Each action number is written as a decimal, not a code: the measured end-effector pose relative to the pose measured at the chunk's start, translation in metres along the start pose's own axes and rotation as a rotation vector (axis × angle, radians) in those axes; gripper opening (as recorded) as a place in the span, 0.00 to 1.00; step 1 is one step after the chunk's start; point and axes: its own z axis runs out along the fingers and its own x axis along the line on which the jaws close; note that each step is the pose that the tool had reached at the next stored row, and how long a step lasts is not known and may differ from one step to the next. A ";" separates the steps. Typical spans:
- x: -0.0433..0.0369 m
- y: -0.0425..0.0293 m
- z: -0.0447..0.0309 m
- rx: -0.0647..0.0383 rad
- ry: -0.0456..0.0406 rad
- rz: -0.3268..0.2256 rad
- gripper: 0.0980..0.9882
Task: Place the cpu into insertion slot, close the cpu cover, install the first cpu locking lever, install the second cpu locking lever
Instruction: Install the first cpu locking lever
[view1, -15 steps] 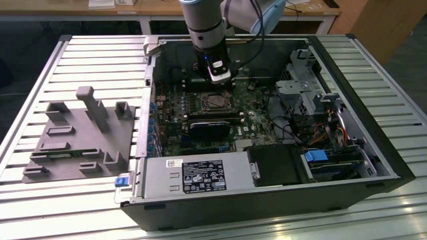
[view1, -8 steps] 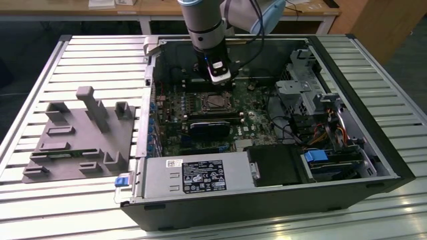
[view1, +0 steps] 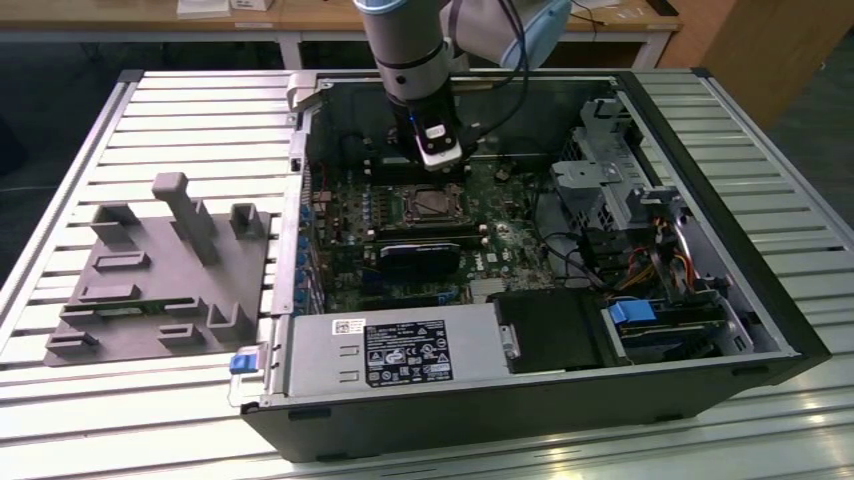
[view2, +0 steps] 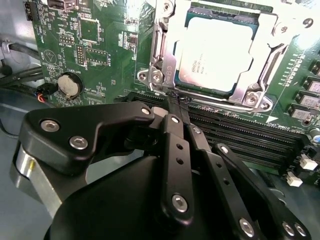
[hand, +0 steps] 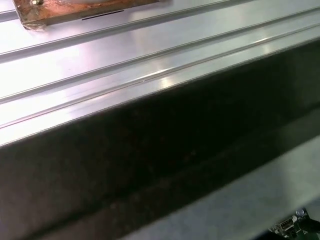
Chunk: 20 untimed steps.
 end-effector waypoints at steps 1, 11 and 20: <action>0.0000 -0.0002 0.0001 0.000 -0.0001 0.000 0.00; -0.0014 -0.0040 0.0008 0.000 -0.0005 0.000 0.00; -0.0041 -0.0017 -0.0122 0.000 -0.0005 0.000 0.00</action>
